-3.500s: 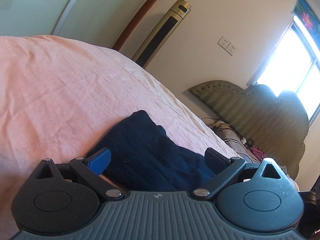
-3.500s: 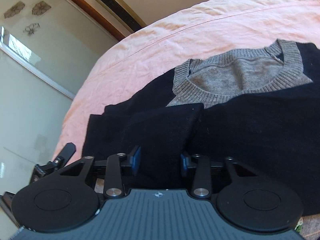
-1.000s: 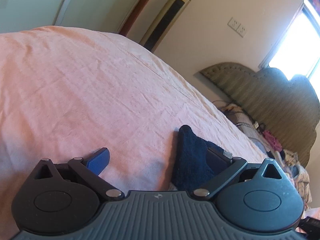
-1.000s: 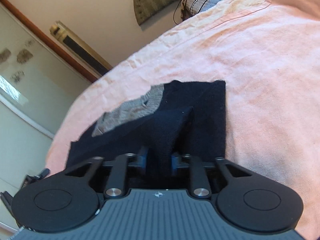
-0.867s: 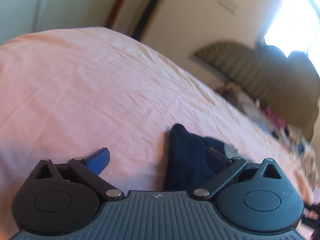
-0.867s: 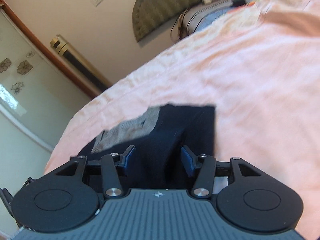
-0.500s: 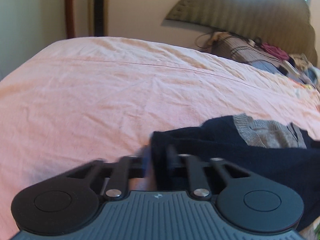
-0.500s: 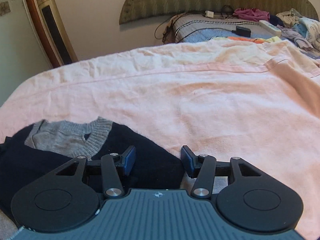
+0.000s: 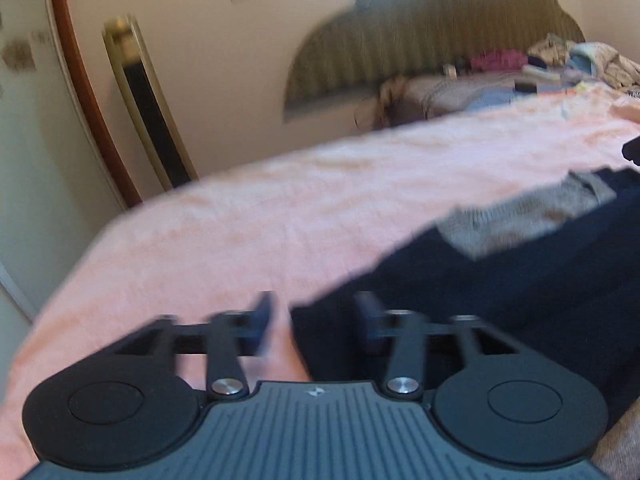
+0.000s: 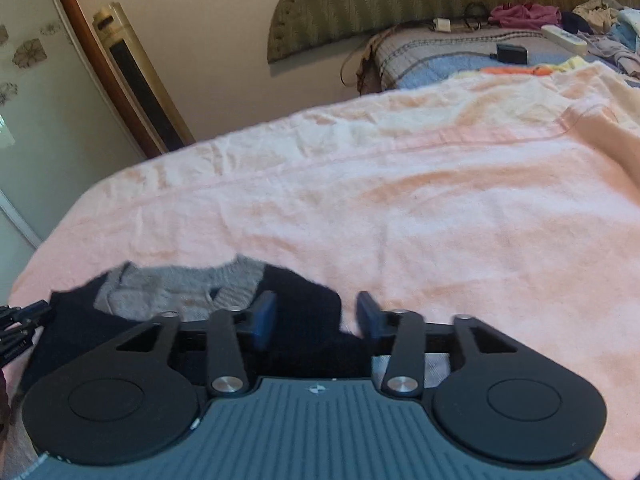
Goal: Fold small clothes
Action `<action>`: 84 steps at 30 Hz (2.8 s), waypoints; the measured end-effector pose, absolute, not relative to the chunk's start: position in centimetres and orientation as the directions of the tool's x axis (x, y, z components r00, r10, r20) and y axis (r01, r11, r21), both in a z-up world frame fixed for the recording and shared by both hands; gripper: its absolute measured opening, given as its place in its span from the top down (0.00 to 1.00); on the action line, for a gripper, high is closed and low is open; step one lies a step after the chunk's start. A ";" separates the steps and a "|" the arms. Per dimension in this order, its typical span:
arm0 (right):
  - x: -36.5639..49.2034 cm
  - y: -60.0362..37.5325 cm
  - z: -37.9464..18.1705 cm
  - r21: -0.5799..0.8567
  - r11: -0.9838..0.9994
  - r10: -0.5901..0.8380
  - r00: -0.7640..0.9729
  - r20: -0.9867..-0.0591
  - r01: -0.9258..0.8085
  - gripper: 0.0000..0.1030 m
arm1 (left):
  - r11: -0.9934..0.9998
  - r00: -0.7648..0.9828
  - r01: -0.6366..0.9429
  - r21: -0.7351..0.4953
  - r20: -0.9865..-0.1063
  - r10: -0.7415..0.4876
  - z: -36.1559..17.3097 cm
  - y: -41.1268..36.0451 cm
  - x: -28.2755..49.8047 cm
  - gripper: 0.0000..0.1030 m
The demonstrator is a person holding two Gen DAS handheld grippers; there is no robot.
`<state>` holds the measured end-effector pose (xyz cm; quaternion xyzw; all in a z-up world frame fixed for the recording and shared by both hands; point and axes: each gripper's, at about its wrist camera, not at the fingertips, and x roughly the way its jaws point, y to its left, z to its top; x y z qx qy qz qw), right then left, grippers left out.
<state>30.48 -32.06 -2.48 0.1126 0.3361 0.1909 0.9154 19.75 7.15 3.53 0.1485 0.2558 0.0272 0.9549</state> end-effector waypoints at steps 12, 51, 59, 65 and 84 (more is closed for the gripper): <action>33.1 -23.5 -4.5 0.006 0.896 0.332 0.659 -0.674 -0.444 0.47 | 0.940 0.770 0.237 0.247 -0.638 -0.027 0.8 0.9 29.4 0.13; 9.3 -32.8 -2.6 0.150 0.966 0.257 0.770 -0.584 -0.209 0.38 | 0.988 0.757 -0.034 -0.151 -0.650 -0.073 2.6 9.9 6.0 0.05; 9.8 -32.9 -4.7 0.197 0.965 0.260 0.709 -0.655 -0.172 0.86 | 0.980 0.726 -0.025 -0.197 -0.678 -0.117 1.4 9.3 4.7 0.94; 9.0 -35.0 -4.5 0.253 0.961 0.255 0.717 -0.649 -0.112 0.91 | 0.994 0.750 -0.077 -0.082 -0.661 0.004 2.7 10.6 3.5 0.97; 1.3 -36.9 -4.8 0.434 0.889 0.413 0.663 -0.624 -0.146 0.92 | 0.933 0.734 -0.088 -0.348 -0.656 -0.175 2.3 12.8 -1.1 0.98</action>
